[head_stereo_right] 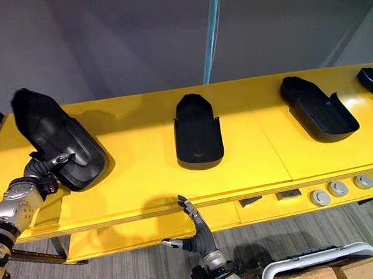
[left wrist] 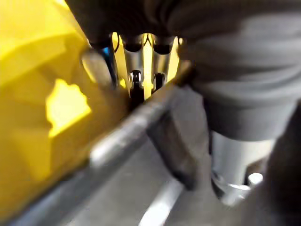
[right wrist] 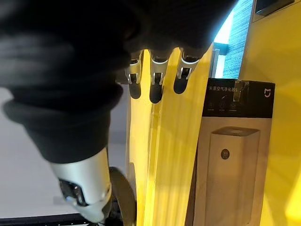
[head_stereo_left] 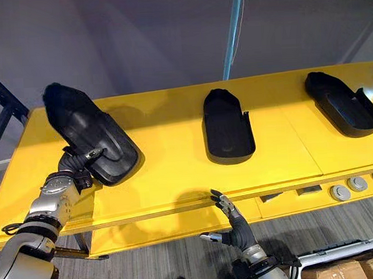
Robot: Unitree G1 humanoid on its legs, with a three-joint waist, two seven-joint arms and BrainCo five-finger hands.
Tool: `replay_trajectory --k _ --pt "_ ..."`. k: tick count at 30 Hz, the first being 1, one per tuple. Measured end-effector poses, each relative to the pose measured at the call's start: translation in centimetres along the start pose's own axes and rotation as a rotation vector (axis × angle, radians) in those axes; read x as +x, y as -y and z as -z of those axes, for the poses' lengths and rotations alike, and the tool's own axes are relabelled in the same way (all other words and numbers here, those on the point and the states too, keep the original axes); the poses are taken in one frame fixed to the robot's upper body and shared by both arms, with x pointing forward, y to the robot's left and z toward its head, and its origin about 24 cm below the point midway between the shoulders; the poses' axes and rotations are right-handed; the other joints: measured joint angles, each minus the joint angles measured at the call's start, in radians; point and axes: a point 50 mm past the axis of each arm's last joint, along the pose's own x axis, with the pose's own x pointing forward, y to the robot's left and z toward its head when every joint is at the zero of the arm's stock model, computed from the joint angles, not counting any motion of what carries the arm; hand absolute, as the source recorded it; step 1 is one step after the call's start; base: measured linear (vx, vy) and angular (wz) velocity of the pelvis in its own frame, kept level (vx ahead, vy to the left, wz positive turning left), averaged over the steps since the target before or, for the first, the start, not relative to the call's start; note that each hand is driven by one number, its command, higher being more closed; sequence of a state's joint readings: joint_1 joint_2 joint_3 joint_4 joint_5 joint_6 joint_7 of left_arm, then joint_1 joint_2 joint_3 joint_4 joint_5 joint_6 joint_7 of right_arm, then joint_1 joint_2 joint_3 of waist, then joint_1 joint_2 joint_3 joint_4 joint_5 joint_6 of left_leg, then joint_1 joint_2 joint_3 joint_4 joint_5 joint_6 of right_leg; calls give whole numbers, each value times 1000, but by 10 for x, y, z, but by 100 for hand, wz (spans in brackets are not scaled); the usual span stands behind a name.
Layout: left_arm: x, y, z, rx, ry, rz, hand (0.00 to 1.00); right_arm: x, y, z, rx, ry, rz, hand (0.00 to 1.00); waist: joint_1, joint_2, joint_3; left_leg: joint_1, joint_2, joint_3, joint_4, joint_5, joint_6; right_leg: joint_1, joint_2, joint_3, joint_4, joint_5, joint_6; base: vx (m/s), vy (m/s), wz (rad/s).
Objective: Walk over and take plastic housings, then place them on the shelf
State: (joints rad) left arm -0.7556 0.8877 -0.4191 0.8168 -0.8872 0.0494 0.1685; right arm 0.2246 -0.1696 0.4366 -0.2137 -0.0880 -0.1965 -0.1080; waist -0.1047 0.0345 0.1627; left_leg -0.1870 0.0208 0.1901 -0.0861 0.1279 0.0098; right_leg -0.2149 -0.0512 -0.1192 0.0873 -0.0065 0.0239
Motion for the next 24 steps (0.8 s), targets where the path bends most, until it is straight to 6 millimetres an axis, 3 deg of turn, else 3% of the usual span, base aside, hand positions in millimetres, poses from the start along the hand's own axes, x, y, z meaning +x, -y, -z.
replay_trajectory --k 15,20,24 --pt "8 -12 -47 452 146 -84 0 2 -4 -8 33 59 -13 0 0 -17 35 -19 14 4 0 5 -7 -22 14 5 -1 5 -8 1 -2 0" --pt "8 -13 -65 397 196 -125 0 2 -5 -9 44 66 -17 0 1 -18 41 -19 15 4 0 7 -9 -21 16 4 -1 6 -10 0 0 0" --pt "6 -10 -76 224 237 -117 0 2 -5 -8 44 62 -12 0 1 -18 41 -14 15 0 0 7 -9 -12 16 0 -6 6 -11 1 1 2"
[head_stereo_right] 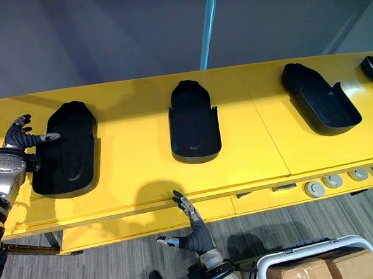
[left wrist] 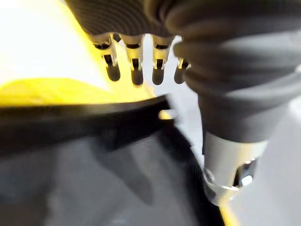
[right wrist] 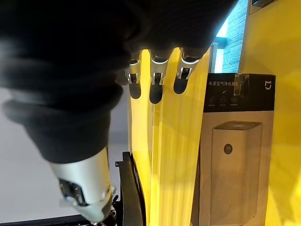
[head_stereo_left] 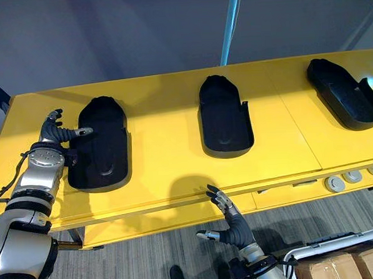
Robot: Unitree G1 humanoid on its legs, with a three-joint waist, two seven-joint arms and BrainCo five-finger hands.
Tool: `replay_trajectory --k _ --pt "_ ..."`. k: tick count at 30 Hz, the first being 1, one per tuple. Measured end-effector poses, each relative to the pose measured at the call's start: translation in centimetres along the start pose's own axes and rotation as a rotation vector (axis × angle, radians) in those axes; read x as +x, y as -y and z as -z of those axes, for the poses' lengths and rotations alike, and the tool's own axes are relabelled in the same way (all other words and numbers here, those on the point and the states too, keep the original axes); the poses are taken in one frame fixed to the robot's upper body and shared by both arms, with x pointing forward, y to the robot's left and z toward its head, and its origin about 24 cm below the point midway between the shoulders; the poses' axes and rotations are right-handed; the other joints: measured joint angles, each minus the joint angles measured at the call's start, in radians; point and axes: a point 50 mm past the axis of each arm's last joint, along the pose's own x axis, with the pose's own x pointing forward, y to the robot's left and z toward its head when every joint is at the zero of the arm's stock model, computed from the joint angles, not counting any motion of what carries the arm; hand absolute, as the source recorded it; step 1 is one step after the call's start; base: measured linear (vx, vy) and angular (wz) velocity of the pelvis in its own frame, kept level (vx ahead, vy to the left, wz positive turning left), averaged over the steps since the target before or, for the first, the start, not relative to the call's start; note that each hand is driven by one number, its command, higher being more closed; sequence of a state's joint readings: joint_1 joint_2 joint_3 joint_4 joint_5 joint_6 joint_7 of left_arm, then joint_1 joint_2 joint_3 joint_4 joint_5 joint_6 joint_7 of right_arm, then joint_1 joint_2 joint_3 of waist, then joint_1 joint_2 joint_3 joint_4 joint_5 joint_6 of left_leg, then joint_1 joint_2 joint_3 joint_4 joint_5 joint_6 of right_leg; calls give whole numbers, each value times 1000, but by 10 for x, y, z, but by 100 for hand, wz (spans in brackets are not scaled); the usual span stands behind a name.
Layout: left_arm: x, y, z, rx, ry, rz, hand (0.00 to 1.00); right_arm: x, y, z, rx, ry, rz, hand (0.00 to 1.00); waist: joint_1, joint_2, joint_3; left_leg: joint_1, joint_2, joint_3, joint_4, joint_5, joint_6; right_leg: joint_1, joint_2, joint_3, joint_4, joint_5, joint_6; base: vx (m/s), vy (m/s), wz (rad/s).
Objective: Walk over and take plastic housings, then place them on the shelf
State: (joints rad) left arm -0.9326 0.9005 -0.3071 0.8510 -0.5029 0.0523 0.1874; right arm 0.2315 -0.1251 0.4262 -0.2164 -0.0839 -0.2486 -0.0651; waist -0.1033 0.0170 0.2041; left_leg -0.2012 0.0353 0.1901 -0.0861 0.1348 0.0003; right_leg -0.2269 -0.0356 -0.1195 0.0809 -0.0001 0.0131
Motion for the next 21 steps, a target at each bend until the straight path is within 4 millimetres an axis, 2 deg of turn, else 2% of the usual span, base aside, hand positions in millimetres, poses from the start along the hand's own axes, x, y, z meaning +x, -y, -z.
replay_trajectory --k 2,6,7,9,10,11,12,13,15,16,18,21 --pt "-1 2 -12 -80 43 -4 0 0 4 2 -7 -8 14 0 7 0 0 8 0 -1 0 0 0 9 0 -1 -3 0 0 1 0 2" --pt "-6 -4 -51 -213 215 -50 0 0 7 7 -15 -27 26 0 14 -1 -1 24 0 -8 0 0 0 30 -1 -7 -5 0 0 -9 3 2" --pt "-8 -4 -57 -234 242 -58 100 0 8 8 -16 -32 28 0 15 -1 -1 29 0 -11 0 0 0 37 -1 -9 -6 0 0 -14 4 11" --pt "-25 -4 -75 -266 401 -121 100 -1 10 12 -22 -48 36 0 13 0 -7 46 -2 -27 -1 -1 -1 67 -2 -20 -19 0 0 -4 3 13" --pt "-32 -4 -76 -274 443 -137 100 -1 11 13 -23 -54 40 0 14 0 -11 49 -2 -28 -1 -2 -2 71 -2 -22 -22 0 0 -5 10 8" --pt "-55 -1 -70 -283 526 -177 100 -2 14 17 -24 -71 57 0 20 1 -31 52 -6 -28 -1 -2 -3 76 -1 -24 -26 0 0 9 11 4" --pt "-74 5 -55 -276 558 -192 100 -3 16 20 -20 -86 75 0 28 1 -40 62 -6 -32 -1 -2 -3 89 -1 -25 -32 0 0 0 0 0" --pt "-79 7 -51 -273 562 -193 100 -4 16 21 -19 -91 79 0 30 2 -45 63 -6 -33 -1 -2 -3 90 -1 -26 -34 0 0 11 1 4" --pt "-117 32 -5 -300 474 -151 100 -7 18 26 -7 -116 108 0 48 3 -60 78 -7 -38 -1 -3 -4 110 -1 -30 -40 0 0 -11 -3 6" --pt "-127 40 8 -319 433 -134 100 -7 19 27 -4 -121 114 0 52 3 -60 84 -6 -40 -1 -5 -7 116 -1 -31 -41 -1 0 -44 7 6" --pt "-171 74 48 -398 251 -61 100 -12 19 30 9 -144 139 0 64 3 -70 89 -6 -49 -5 -9 -12 120 -3 -38 -47 -6 -2 -73 21 9" --pt "-211 106 71 -431 112 67 100 -16 16 33 26 -162 146 0 67 4 -91 77 -3 -50 -6 -14 -18 120 -1 -33 -57 -9 5 -69 18 3"
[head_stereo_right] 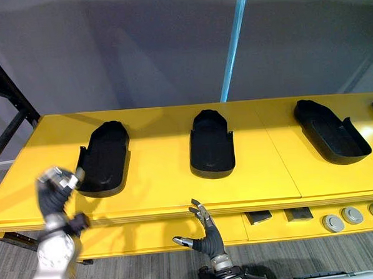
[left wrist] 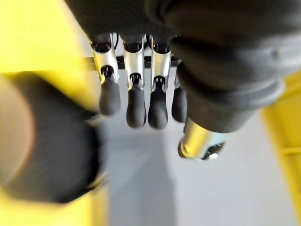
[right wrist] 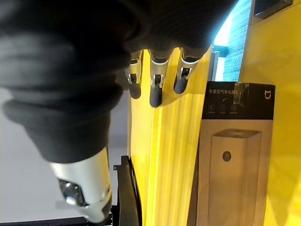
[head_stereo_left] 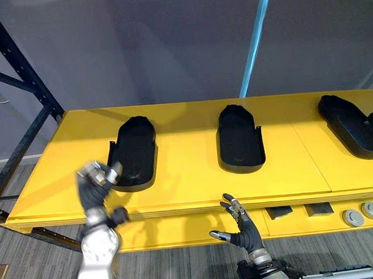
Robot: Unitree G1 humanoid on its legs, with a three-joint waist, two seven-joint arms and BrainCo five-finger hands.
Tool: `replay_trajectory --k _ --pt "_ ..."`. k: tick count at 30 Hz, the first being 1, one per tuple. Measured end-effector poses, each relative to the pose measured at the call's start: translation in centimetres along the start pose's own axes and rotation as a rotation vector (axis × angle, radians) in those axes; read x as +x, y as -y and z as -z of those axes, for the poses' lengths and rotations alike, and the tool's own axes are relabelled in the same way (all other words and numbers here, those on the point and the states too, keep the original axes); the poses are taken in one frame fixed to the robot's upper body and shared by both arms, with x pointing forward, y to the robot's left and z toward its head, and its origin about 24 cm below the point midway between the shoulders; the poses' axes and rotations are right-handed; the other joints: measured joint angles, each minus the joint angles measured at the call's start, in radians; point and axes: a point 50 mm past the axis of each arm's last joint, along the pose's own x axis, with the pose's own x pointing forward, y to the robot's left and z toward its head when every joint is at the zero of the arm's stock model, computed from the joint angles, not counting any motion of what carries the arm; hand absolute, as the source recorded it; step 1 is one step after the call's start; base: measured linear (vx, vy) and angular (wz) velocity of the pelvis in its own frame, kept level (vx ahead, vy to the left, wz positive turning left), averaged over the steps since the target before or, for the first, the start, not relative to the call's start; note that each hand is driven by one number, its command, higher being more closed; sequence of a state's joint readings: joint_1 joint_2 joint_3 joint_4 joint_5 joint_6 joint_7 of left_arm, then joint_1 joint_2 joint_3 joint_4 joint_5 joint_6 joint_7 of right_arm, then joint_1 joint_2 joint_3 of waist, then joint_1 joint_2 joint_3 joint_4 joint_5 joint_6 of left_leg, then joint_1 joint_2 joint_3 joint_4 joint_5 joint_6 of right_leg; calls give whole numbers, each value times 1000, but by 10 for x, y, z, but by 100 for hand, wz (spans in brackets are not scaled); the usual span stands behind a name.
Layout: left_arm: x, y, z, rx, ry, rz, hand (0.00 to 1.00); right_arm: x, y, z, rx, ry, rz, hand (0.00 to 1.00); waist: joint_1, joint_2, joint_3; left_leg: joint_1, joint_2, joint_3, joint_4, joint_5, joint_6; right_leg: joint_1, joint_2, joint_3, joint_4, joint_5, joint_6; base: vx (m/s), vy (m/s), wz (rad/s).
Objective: Walk over and take plastic housings, then place them on the shelf
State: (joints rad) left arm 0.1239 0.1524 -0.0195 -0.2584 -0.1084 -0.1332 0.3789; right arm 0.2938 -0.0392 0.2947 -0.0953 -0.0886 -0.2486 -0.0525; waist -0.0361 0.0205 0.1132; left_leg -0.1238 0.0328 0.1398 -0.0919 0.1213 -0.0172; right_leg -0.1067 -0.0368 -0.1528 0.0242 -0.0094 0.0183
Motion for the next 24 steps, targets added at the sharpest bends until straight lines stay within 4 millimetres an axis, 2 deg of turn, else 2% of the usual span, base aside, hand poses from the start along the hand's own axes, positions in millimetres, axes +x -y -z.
replay_trajectory --k 3,6,11,14,19,24 --pt "-11 12 4 -35 -31 49 100 -7 0 7 5 -45 5 0 0 3 -21 -15 -1 0 0 1 1 -15 1 5 0 1 0 -39 13 0" --pt "-13 12 4 -48 -32 55 100 -16 2 14 2 -91 17 0 -4 4 -27 -32 0 1 1 2 2 -32 1 6 1 6 1 0 0 0" --pt "-10 11 3 -77 -31 40 100 -16 5 20 -40 -120 19 0 -9 3 -26 -43 1 2 4 8 10 -42 4 8 -1 19 -6 0 0 0" --pt "1 7 2 -79 -14 6 100 -15 4 20 -44 -121 14 0 -8 2 -22 -64 3 1 5 9 9 -63 7 7 -1 20 -7 0 0 0" --pt "23 2 1 -70 18 -69 100 -10 5 17 -47 -102 12 0 -11 2 20 -67 3 4 4 9 9 -70 7 10 1 20 -8 -5 1 -1" --pt "41 -7 -9 -51 72 -128 100 -6 4 14 -50 -83 12 0 -14 -3 39 -85 5 20 5 8 8 -94 8 26 1 22 -9 -9 -6 -8"
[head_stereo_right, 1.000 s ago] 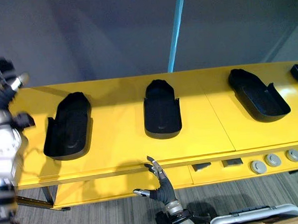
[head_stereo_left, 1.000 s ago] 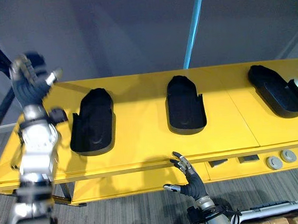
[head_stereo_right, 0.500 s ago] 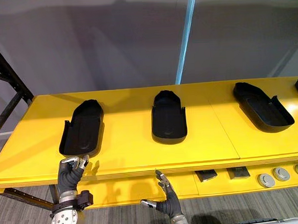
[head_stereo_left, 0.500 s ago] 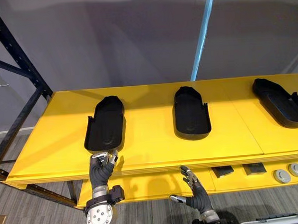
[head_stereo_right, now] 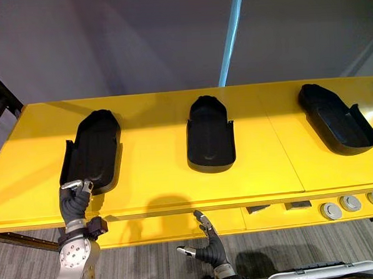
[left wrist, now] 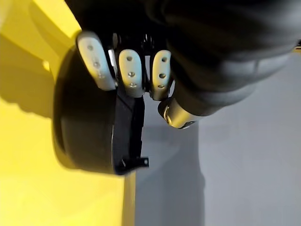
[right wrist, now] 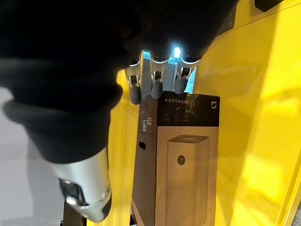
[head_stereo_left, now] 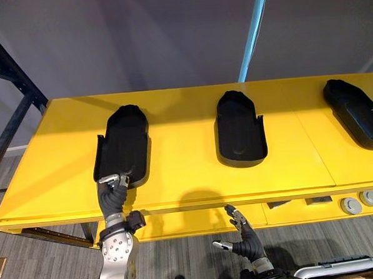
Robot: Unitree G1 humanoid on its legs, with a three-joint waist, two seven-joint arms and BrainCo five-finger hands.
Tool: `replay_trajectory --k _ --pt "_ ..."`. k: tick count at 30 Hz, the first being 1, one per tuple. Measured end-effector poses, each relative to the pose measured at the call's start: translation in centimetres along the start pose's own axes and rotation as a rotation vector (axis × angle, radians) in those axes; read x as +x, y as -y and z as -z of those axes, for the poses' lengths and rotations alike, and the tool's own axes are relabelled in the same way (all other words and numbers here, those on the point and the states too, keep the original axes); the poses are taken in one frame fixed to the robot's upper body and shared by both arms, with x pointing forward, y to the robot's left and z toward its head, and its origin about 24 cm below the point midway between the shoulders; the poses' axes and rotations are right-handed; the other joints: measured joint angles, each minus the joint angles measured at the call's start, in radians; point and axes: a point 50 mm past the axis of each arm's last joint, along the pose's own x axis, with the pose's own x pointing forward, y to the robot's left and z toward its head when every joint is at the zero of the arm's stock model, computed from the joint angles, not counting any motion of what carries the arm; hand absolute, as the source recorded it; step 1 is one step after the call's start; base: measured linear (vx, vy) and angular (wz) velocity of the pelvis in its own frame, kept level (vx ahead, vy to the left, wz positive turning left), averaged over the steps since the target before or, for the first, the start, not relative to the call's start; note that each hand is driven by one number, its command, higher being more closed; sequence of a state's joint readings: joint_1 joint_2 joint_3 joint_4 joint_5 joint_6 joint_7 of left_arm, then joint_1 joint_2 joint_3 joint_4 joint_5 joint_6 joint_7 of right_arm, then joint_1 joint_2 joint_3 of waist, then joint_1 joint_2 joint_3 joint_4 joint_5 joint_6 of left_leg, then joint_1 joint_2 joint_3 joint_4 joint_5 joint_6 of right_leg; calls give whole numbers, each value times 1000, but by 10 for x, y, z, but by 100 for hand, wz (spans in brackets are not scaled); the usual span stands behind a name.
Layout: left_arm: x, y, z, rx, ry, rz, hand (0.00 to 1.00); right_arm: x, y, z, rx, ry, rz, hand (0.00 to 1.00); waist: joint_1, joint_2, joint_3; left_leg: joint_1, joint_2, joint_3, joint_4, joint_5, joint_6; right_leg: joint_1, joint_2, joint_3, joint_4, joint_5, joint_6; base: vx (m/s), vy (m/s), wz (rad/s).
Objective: Walk over and take plastic housings, then place them on the shelf
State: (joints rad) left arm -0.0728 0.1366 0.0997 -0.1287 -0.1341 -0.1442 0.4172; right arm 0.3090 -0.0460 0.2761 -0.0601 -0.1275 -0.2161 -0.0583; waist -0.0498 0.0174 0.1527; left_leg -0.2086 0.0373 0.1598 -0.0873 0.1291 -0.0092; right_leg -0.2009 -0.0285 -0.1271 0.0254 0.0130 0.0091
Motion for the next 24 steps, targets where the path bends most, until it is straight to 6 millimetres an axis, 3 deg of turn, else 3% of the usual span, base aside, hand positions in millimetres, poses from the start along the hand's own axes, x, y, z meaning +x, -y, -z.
replay_trajectory --k 14,15,17,21,24 --pt "5 1 7 11 -22 -13 100 -2 2 2 -17 -8 -9 0 -21 -1 7 21 -1 1 -3 -1 -1 18 2 4 0 0 0 -13 -1 -1" --pt "5 1 7 10 -26 -11 0 -2 2 2 -16 -8 -8 0 -20 -1 7 21 -1 1 -3 -1 -1 19 2 4 0 0 -1 0 0 0" --pt "-3 3 0 -22 -9 0 0 -2 2 2 -16 -7 -8 0 -21 -1 8 22 -1 -1 0 0 0 20 1 3 0 0 -1 0 0 0" --pt "-37 17 -47 -172 150 123 0 0 6 1 -22 -4 8 0 -18 -2 8 51 -2 -2 0 -2 -3 51 -2 5 -3 -1 0 5 -1 -1" --pt "-48 20 -62 -232 216 153 0 6 17 -3 -36 19 49 0 -16 -4 7 115 4 29 1 -24 -14 90 4 41 -4 -4 4 -39 2 -35"
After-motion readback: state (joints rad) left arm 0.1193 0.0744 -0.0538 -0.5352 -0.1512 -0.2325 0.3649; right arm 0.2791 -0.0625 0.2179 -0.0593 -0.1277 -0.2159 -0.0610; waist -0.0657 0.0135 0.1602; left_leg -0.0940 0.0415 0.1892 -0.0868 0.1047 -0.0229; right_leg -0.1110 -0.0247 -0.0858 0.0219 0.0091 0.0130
